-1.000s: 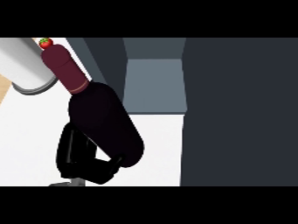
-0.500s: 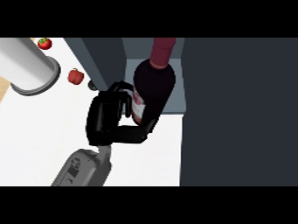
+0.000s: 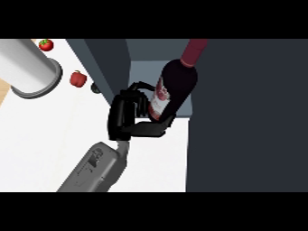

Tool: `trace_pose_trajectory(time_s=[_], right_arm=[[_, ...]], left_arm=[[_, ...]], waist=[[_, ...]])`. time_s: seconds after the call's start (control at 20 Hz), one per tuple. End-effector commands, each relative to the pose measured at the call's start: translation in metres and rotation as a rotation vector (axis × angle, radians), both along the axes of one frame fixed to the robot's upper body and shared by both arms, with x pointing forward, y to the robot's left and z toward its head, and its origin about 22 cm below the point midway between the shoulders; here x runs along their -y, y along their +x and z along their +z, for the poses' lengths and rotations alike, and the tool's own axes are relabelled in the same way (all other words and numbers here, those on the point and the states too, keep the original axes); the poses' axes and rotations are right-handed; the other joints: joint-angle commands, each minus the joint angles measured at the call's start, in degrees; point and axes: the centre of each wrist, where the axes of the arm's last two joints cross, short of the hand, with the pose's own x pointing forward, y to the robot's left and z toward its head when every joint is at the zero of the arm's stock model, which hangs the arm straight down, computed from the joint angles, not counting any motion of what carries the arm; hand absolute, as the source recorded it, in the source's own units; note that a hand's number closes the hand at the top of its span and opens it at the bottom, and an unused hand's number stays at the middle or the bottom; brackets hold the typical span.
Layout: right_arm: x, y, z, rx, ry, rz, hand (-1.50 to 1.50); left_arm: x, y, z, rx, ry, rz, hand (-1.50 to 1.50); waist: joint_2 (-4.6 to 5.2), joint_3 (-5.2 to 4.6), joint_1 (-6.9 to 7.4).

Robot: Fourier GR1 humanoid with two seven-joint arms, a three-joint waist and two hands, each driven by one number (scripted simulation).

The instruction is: Pick up the wine, place it into the cabinet and close the cabinet

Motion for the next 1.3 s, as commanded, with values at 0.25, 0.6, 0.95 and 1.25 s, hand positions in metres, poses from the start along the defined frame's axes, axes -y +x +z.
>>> trace_pose_trajectory(time_s=[0.25,0.6,0.95,1.25], right_arm=[[0.012,0.016,-0.013,-0.001,0.007,0.011,-1.5],[-0.001,0.004,-0.022,-0.029,0.013,0.024,-1.5],[-0.011,0.002,-0.01,-0.003,0.012,0.014,-1.5],[0.006,-0.015,-0.013,-0.011,0.033,0.006,-1.5]], left_arm=[[0.01,0.013,-0.027,-0.05,0.014,0.038,1.5],[0.011,-0.001,-0.055,-0.085,0.012,0.061,1.5],[-0.006,0.009,-0.086,-0.089,-0.081,0.088,1.5],[-0.009,0.016,-0.09,-0.108,-0.117,0.044,1.5]], waist=[[0.06,-0.01,-0.09],[0.02,-0.01,-0.11],[0.21,-0.06,-0.72],[0.08,-0.03,-0.63]])
